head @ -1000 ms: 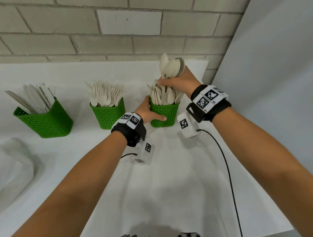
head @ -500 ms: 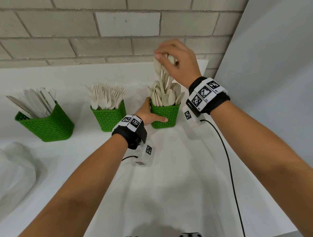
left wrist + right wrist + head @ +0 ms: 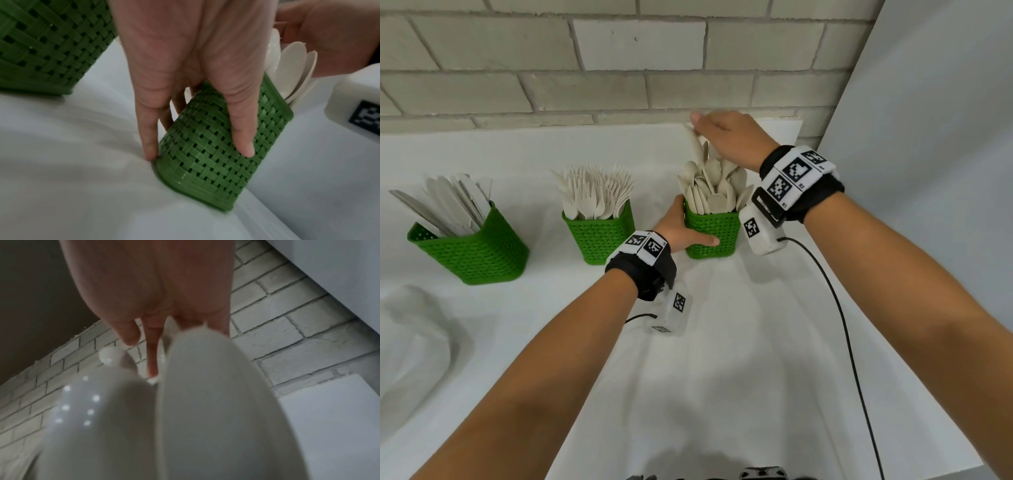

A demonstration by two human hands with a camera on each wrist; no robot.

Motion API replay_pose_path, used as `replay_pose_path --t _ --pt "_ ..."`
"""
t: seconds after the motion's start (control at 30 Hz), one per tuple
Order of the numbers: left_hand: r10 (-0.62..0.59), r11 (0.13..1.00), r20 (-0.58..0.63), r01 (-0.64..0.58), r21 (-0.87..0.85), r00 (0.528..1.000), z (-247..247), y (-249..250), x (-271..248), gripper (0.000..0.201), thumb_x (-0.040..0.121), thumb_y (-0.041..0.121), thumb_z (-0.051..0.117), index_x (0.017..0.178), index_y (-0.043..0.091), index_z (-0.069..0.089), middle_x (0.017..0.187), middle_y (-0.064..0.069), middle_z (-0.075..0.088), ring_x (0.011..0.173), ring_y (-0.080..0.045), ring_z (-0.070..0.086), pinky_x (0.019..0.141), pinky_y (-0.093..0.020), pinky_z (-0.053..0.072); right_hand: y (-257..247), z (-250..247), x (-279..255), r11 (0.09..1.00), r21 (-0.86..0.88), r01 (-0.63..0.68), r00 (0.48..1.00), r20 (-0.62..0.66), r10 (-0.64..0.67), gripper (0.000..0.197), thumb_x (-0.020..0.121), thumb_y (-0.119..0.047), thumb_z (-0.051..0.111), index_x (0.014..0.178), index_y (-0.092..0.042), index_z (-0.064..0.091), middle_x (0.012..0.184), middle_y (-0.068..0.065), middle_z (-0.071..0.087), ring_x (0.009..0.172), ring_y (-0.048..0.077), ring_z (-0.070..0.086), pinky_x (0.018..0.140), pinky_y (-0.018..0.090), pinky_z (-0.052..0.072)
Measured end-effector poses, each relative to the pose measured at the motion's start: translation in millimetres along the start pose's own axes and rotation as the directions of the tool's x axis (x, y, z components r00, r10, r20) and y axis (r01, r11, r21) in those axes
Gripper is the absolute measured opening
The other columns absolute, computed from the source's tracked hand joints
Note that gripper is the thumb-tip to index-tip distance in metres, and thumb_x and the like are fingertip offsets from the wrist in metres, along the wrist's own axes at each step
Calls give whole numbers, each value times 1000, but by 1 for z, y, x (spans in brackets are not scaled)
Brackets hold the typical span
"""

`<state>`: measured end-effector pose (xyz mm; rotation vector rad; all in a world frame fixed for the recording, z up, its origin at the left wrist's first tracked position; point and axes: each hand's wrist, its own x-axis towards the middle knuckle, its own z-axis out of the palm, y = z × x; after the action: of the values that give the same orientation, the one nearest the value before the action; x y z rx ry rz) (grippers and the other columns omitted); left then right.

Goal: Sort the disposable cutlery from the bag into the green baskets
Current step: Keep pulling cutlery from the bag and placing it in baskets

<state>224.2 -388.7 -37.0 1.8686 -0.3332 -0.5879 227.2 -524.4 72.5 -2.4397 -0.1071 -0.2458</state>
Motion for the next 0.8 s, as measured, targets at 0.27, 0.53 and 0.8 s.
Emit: replay_pose_path --t 0.27,0.53,0.8 --pt "10 1000 -1 -10 -8 1000 2 1 -2 94 69 4 80 141 15 21 135 -5 45 119 -18 44 102 -45 43 16 10 -1 941 -275 199 976 143 -164 35 99 -30 43 127 -14 58 139 3 51 130 13 43 108 29 32" --pt "27 1000 11 -27 12 1000 0 -1 1 97 67 4 80 142 11 19 136 -7 44 114 -13 42 99 -31 39 14 -3 -11 984 174 -32 993 116 12 42 99 -44 34 139 -32 41 148 -7 37 137 11 32 108 26 26" --pt "40 999 17 -40 37 999 -1 2 0 93 70 5 79 141 11 21 134 -5 44 112 -12 42 91 -23 36 13 8 -8 940 -296 169 930 365 -52 37 94 -42 48 130 -33 52 136 -10 51 123 12 47 97 22 31"
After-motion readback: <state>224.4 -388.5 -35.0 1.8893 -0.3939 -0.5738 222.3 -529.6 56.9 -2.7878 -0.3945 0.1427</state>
